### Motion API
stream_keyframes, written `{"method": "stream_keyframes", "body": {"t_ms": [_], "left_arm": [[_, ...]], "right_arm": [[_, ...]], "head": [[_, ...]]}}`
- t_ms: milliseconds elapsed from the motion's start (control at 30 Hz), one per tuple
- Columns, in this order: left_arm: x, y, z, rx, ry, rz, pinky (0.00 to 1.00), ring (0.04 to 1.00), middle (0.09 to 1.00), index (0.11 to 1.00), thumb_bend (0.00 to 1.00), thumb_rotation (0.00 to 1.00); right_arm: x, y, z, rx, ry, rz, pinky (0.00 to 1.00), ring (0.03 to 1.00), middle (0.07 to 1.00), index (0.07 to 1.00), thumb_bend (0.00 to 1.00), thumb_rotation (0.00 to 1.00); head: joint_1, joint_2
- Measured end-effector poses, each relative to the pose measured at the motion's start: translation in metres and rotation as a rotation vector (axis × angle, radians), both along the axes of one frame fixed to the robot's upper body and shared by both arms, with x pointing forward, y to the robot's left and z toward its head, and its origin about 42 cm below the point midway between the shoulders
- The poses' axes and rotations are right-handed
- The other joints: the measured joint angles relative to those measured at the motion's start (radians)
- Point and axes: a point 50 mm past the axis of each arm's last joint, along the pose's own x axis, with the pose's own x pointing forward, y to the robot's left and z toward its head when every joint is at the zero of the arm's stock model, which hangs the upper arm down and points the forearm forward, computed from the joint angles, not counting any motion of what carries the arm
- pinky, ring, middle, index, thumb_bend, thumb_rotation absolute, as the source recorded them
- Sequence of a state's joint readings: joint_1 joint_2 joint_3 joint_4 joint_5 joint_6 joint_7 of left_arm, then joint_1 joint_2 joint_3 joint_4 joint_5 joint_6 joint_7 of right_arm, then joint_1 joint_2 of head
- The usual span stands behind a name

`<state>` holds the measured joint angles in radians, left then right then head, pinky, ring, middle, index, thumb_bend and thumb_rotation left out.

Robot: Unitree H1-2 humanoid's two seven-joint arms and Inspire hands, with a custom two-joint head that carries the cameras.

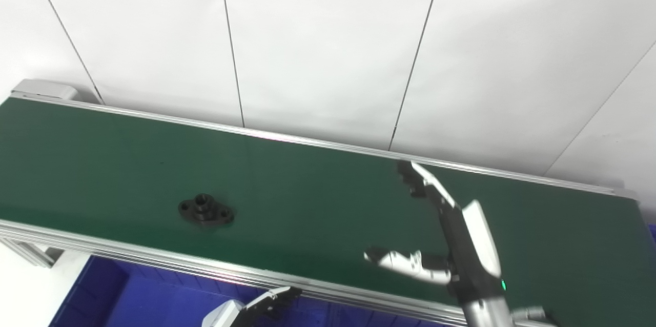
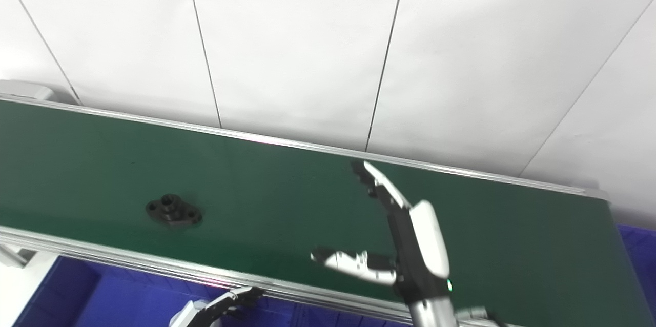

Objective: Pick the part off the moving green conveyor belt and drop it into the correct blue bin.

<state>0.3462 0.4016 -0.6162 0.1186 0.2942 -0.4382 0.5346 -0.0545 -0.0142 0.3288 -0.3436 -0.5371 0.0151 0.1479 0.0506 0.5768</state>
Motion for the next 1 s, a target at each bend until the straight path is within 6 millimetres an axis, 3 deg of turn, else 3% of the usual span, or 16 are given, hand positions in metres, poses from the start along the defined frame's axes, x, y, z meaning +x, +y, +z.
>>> {"method": "stream_keyframes", "body": {"t_ms": [300, 500, 1000], "left_arm": [[0.007, 0.002, 0.000, 0.005, -0.012, 0.008, 0.62, 0.738, 0.801, 0.804, 0.86, 0.40], [0.007, 0.001, 0.000, 0.003, -0.013, 0.005, 0.63, 0.737, 0.789, 0.792, 0.85, 0.35], [0.003, -0.015, 0.001, -0.023, -0.049, 0.047, 0.60, 0.701, 0.752, 0.762, 0.86, 0.36]], "right_arm": [[0.047, 0.029, 0.011, -0.105, -0.013, 0.017, 0.72, 0.800, 0.829, 0.848, 0.84, 0.51], [0.058, 0.057, 0.024, -0.121, -0.035, 0.063, 0.70, 0.779, 0.819, 0.851, 0.85, 0.51], [0.098, 0.108, 0.011, -0.372, 0.009, 0.157, 0.79, 0.825, 0.830, 0.844, 0.83, 0.51]], "head": [[0.017, 0.002], [0.011, 0.017], [0.043, 0.041]]}}
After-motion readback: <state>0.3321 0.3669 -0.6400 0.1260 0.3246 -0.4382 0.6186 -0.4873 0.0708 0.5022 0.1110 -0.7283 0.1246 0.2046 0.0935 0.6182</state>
